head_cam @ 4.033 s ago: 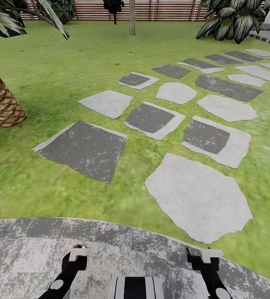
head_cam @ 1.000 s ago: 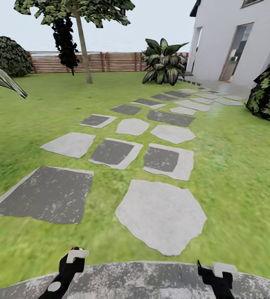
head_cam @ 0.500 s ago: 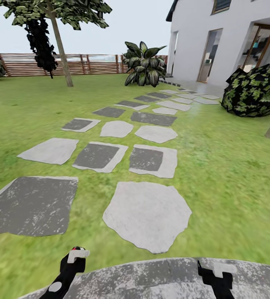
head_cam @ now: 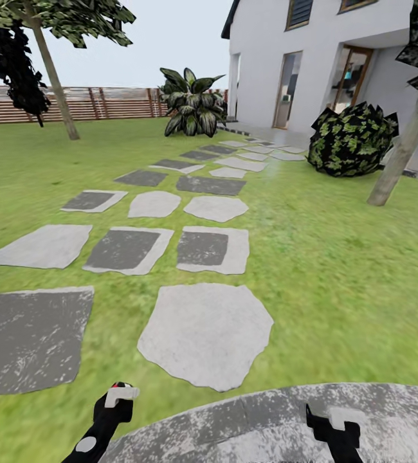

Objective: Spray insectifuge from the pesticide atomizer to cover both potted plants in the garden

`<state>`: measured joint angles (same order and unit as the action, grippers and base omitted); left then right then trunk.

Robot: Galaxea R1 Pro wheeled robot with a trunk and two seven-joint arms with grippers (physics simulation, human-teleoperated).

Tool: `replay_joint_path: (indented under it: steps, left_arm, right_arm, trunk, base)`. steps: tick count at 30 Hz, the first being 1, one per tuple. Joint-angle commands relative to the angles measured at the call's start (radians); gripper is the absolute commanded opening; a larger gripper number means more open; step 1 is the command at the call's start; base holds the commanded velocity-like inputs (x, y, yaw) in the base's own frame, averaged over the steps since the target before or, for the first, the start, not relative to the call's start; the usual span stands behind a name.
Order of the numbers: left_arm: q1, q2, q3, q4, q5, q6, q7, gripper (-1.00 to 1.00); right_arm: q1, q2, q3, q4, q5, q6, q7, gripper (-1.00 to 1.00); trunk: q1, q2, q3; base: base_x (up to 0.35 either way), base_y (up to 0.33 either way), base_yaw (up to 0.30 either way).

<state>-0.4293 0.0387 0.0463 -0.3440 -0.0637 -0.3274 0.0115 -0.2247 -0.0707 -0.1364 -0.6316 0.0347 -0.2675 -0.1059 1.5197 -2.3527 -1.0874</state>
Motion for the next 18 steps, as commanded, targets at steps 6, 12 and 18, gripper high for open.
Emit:
replay_joint_path:
  steps: [6,12,18]
  left_arm:
    - [0.0,-0.002,0.004,0.003,-0.007,-0.004,0.001,-1.0]
    - [0.0,-0.002,0.004,0.003,-0.007,-0.003,0.001,-1.0]
    - [0.0,-0.002,0.003,0.005,-0.007,-0.004,0.001,-1.0]
  right_arm:
    - [-0.001,0.0,0.0,0.002,0.004,-0.002,-0.003,1.0]
    - [-0.001,0.0,0.0,0.001,0.005,-0.002,-0.003,1.0]
    - [-0.001,0.0,0.0,0.001,0.004,-0.002,-0.003,1.0]
  trunk:
    - [0.0,0.0,0.002]
    - [0.0,0.0,0.002]
    - [0.0,0.0,0.002]
  base:
    - [0.0,0.0,-0.287]
    - [0.0,0.0,-0.299]
    - [0.0,0.0,-0.3]
